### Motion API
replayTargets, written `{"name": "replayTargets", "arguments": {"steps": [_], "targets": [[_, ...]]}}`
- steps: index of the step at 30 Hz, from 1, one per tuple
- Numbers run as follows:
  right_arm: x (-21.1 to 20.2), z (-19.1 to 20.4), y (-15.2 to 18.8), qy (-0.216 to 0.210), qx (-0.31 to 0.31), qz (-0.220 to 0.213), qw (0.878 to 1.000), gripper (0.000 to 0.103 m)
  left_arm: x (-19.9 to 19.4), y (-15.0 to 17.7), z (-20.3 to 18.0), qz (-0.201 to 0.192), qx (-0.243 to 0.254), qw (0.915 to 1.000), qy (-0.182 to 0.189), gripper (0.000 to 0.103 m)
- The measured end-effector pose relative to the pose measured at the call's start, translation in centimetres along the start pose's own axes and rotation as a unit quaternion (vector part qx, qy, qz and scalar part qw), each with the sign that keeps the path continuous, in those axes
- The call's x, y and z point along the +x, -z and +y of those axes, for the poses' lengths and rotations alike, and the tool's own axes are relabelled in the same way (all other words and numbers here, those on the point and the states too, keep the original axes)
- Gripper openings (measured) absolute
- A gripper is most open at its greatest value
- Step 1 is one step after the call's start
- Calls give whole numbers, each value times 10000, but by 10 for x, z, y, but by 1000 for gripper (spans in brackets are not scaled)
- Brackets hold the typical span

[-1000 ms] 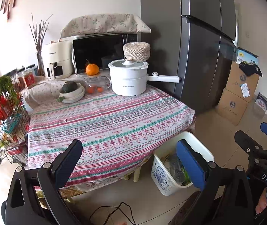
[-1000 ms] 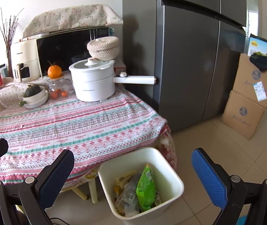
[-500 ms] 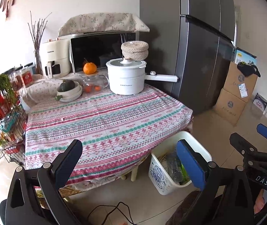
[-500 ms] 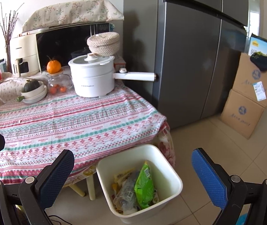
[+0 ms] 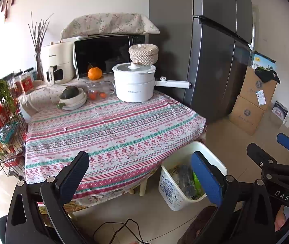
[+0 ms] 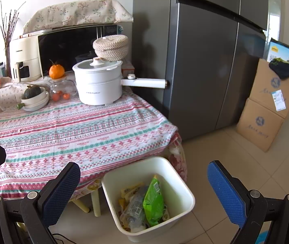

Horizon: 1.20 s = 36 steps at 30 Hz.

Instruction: Collect trash

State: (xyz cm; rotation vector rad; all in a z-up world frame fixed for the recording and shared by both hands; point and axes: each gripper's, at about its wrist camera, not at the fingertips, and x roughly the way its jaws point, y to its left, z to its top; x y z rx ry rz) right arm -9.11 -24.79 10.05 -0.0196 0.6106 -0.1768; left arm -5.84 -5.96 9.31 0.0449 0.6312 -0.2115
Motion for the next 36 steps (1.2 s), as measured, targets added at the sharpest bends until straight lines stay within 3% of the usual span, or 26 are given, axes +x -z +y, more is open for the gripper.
{"name": "replayTargets", "arguments": {"steps": [36], "targets": [[3,-4,-1,28,24,57,10000,103,4,1,0,109,-50,9999,16,101]]}}
